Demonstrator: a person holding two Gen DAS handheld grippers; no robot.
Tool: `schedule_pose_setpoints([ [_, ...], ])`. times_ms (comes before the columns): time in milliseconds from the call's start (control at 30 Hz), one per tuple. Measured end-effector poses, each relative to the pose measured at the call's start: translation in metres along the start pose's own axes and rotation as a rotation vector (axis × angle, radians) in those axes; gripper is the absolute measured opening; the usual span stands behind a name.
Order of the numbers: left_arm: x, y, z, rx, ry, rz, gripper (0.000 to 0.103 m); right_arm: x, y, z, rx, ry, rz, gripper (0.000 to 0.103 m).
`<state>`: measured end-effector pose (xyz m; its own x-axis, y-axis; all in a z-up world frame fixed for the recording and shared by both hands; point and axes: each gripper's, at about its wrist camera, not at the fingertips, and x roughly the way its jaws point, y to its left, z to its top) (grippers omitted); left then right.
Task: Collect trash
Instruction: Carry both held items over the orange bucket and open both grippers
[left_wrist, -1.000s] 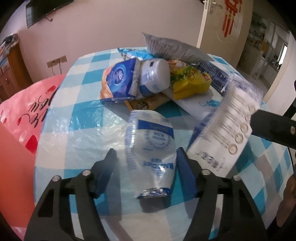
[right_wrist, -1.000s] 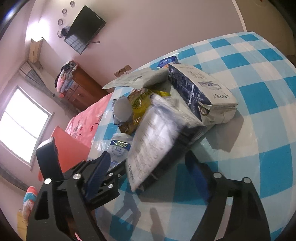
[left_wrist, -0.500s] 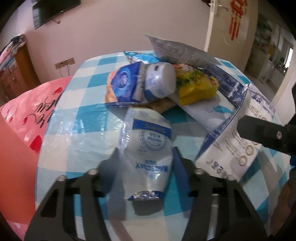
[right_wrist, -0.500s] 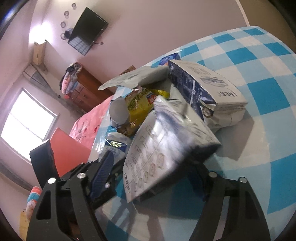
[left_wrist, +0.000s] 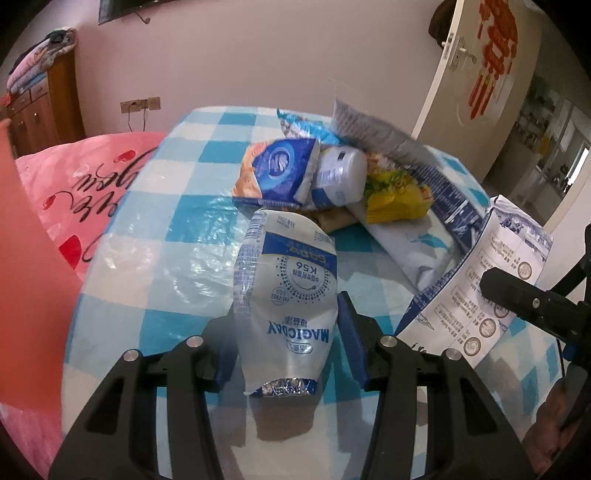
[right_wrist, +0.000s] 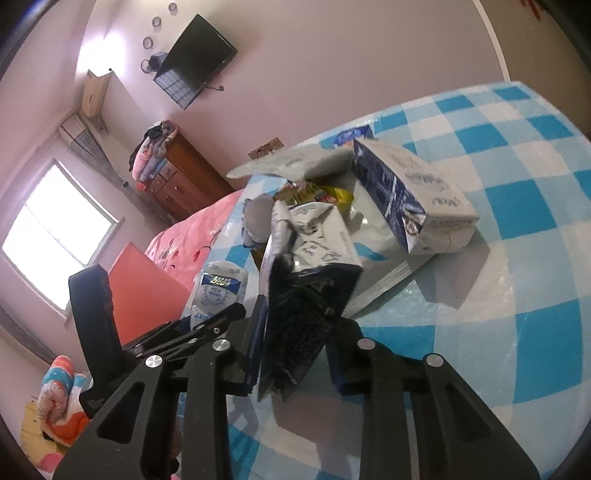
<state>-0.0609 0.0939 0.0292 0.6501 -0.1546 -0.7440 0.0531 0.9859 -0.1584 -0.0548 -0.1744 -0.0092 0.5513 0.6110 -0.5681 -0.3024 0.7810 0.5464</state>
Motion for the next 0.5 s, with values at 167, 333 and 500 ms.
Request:
schedule_pose_setpoints([
  [167,-0.032,-0.001,0.005,0.007,-0.060,-0.007,0.050,-0.014,0.016,0.009,-0.027,-0.030,-0.007,0.028],
  [333,-0.069,0.003,0.016,0.009,-0.130,0.005,0.050,-0.024,0.044,0.022,-0.074,-0.050,0.011,0.028],
  [500,-0.108,0.022,0.030,-0.023,-0.205,0.042,0.050,-0.022,0.086,0.043,-0.130,-0.050,0.077,0.028],
])
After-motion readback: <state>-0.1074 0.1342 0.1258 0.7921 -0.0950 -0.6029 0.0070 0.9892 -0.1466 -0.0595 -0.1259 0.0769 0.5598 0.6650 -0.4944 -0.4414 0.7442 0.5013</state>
